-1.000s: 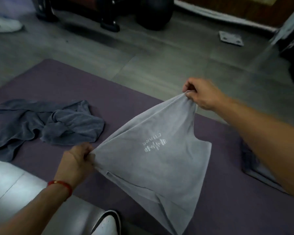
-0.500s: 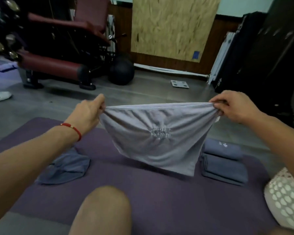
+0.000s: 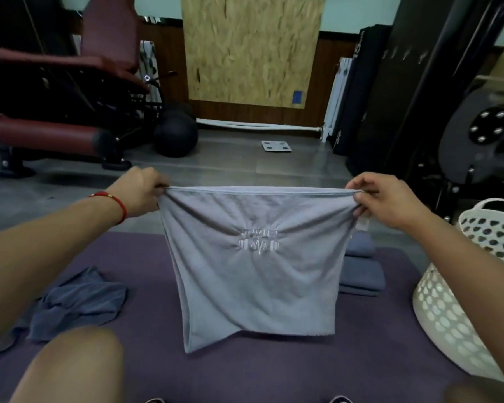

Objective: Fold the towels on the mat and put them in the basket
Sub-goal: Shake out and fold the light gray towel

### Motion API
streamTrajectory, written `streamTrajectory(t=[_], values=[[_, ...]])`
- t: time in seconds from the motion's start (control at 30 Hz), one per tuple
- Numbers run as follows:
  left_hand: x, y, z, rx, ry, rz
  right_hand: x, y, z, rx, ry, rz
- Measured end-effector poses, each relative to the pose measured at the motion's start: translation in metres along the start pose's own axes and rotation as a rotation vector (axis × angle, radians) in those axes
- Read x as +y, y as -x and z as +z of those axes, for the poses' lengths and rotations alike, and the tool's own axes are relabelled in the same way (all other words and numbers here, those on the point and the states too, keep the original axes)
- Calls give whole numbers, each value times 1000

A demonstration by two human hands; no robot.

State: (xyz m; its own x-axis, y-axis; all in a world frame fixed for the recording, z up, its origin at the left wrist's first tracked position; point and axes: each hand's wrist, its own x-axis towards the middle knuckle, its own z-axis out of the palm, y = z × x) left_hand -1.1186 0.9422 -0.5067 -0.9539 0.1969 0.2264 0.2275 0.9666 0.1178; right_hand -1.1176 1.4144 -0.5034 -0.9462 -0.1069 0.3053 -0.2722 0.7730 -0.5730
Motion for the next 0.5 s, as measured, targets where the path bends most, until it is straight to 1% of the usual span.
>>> streamTrajectory(t=[0.1,0.23,0.33,0.4,0.43,0.5], values=[[2,-3,2,-5,23,13,5,11,-9,15,-15,-35],[2,1,3,36,51,49,11,23,-11,-93,106,-86],[4,7,-4,51,10,153,23,28,-10,-140,110,-50],[5,9,-12,-15,-13,181,27,27,-11,-191,142,-34],[5,8,-14,-61,-27,175,27,25,-12,-220,173,-23],[2,2,-13,-135,-36,143,28,18,-11,-248,151,25]])
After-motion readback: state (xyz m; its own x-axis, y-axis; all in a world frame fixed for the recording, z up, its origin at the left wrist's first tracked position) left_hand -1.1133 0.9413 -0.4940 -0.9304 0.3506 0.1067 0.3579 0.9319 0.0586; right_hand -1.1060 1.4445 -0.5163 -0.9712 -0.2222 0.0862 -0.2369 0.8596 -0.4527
